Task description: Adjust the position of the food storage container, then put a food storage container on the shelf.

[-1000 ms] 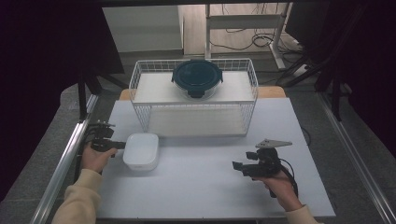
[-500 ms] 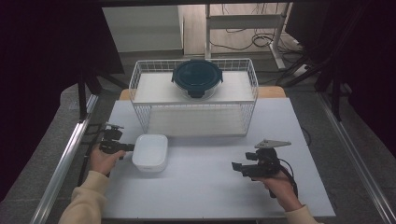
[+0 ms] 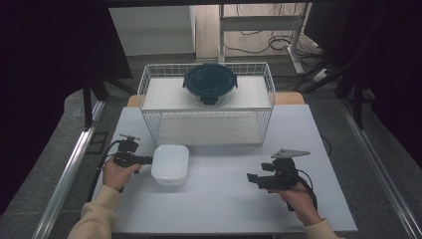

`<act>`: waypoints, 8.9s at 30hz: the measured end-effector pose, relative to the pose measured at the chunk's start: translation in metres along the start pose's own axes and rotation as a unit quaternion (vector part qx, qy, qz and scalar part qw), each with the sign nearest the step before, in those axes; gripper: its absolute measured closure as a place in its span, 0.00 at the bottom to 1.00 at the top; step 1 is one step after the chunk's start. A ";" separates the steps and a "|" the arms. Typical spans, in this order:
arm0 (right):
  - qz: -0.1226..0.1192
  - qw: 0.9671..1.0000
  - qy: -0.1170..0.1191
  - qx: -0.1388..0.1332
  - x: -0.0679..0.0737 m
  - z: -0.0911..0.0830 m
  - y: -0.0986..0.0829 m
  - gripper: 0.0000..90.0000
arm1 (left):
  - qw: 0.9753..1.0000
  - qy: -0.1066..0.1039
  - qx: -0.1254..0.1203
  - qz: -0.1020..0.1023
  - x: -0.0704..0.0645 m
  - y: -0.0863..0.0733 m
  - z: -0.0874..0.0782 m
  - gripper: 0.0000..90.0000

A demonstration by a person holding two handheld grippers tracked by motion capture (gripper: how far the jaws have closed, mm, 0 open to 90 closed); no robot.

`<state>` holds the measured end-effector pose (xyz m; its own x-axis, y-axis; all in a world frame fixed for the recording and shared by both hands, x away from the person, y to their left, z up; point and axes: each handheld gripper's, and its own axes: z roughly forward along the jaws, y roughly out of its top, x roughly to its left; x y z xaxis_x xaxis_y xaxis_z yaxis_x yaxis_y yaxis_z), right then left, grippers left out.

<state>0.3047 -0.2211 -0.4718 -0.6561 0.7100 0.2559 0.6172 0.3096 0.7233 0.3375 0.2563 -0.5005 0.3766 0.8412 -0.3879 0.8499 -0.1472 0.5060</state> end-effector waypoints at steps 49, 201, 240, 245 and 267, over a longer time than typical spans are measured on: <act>0.001 1.000 -0.001 0.000 -0.001 -0.001 0.000 0.25 | 0.991 -0.093 0.040 0.087 -0.094 0.010 0.055 0.99; 0.103 0.987 0.118 -0.020 0.030 0.027 0.041 0.86 | 0.977 -0.180 -0.112 -0.004 -0.121 -0.011 -0.002 0.89; 0.012 0.989 0.108 -0.103 0.069 -0.030 0.126 0.86 | 0.965 -0.172 -0.184 0.066 -0.140 0.046 -0.091 0.89; 0.000 0.990 0.097 -0.106 0.074 -0.041 0.144 0.86 | 0.964 -0.164 -0.193 0.081 -0.147 0.061 -0.105 0.89; -0.033 0.987 0.086 -0.130 0.081 -0.073 0.210 0.86 | 0.956 -0.170 -0.218 0.097 -0.154 0.115 -0.146 0.89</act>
<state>0.3497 -0.1450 -0.2525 -0.7686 0.5696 0.2911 0.4527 0.1629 0.8766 0.3233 0.1855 -0.2700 0.6727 0.5919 -0.4439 0.5452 0.0091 0.8382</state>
